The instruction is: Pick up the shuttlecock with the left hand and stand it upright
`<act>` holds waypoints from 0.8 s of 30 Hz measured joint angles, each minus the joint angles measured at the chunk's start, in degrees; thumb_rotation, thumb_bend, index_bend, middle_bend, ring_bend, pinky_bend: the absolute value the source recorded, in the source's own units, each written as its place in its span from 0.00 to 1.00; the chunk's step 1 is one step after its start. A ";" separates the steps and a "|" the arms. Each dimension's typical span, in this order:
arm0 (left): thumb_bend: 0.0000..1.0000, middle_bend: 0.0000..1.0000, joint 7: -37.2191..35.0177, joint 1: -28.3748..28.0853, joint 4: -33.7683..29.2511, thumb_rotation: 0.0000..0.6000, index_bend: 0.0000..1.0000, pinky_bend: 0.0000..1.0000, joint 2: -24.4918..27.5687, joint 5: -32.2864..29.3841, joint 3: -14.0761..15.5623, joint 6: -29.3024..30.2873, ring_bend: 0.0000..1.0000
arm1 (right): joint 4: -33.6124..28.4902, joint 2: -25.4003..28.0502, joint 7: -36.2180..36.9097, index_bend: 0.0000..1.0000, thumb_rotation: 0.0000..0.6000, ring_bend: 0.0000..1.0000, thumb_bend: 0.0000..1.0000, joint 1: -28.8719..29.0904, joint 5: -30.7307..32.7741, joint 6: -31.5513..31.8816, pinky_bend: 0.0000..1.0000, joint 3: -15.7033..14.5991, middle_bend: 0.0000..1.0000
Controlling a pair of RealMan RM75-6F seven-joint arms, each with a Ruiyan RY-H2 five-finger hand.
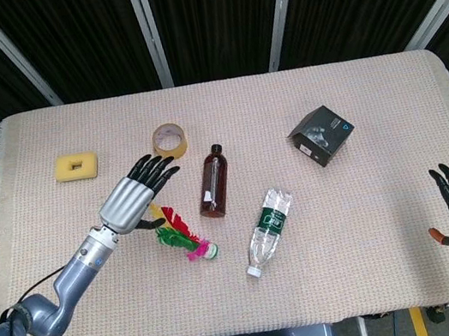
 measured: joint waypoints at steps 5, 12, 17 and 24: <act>0.09 0.00 -3.86 -2.40 4.34 1.00 0.08 0.00 -4.78 2.24 -0.16 0.62 0.00 | 0.05 0.19 0.45 0.00 1.00 0.00 0.13 0.06 0.13 -0.15 0.00 0.14 0.00; 0.06 0.00 -8.12 -4.47 8.00 1.00 0.07 0.00 -9.55 4.37 -0.03 2.24 0.00 | -0.29 0.51 0.66 0.00 1.00 0.00 0.13 0.03 -0.30 -0.16 0.00 -0.03 0.00; 0.06 0.00 -10.43 -5.74 10.54 1.00 0.07 0.00 -12.13 6.14 0.18 4.76 0.00 | -0.16 0.55 0.71 0.00 1.00 0.00 0.13 -0.01 -0.03 -0.27 0.00 -0.03 0.00; 0.06 0.00 -13.67 -5.02 8.44 1.00 0.07 0.00 -10.79 7.42 0.43 10.31 0.00 | -0.01 0.38 0.15 0.00 1.00 0.00 0.13 0.12 0.37 -0.81 0.00 -0.04 0.00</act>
